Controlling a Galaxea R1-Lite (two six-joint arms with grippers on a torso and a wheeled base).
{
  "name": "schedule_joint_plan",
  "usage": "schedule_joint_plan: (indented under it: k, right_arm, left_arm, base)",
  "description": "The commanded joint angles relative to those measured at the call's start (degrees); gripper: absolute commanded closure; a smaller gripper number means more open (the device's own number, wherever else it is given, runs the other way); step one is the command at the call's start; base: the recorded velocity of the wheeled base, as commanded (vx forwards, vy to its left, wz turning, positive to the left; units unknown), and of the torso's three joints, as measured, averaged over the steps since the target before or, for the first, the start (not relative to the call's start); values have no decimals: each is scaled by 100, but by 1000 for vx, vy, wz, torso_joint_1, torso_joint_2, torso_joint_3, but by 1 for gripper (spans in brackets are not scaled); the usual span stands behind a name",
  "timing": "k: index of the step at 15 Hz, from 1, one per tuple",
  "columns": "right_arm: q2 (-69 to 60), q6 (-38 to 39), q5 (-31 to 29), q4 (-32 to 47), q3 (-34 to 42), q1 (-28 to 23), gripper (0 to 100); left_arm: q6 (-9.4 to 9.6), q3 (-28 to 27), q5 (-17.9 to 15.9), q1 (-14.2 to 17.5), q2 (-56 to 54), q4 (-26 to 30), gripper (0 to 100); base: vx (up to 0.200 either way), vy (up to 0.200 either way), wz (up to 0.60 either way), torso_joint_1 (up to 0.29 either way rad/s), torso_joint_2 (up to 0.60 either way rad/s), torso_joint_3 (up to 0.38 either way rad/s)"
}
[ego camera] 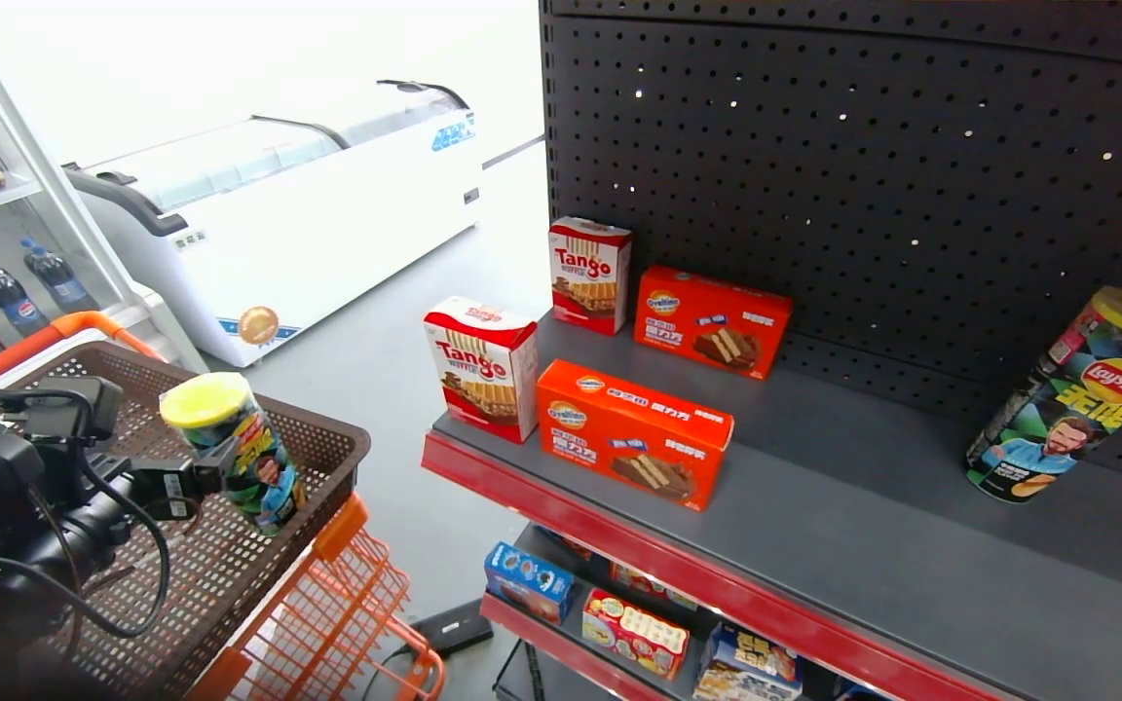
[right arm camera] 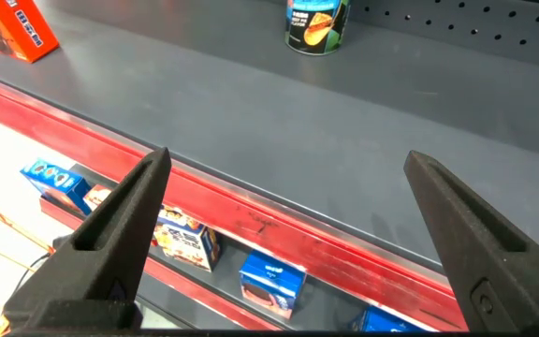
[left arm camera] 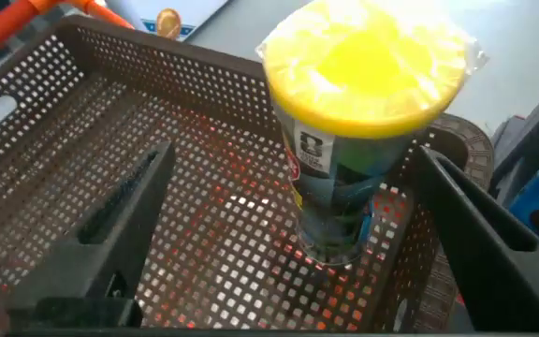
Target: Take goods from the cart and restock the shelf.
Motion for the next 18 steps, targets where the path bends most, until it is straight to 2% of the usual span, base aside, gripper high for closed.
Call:
schedule_joint_plan:
  k: [1,3,4,6,15,18]
  right_arm:
    - [-3,0,-4,-4,0,4,0]
    - [-3,0,-4,-4,0,4,0]
    - [-3,0,-4,-4,0,4,0]
    - [-3,0,-4,-4,0,4,0]
    - [-3,0,-4,-4,0,4,0]
    - [-3,0,-4,-4,0,4,0]
  left_arm:
    - [-137,-68,-26,17,305,-24,0]
    - [-506,-376,-35,9,630,-24,0]
    - [-568,-508,-35,17,753,-15,0]
    - [-568,-543,-35,17,815,-15,0]
    - [-621,-1756,-237,-27,1878,-24,0]
    - [-700,-2019,-483,-18,2071,-15,0]
  base:
    - [0,0,0,0,0,0]
    - [0,0,0,0,0,0]
    - [0,0,0,0,0,0]
    - [0,0,0,0,0,0]
    - [0,0,0,0,0,0]
    - [0,0,0,0,0,0]
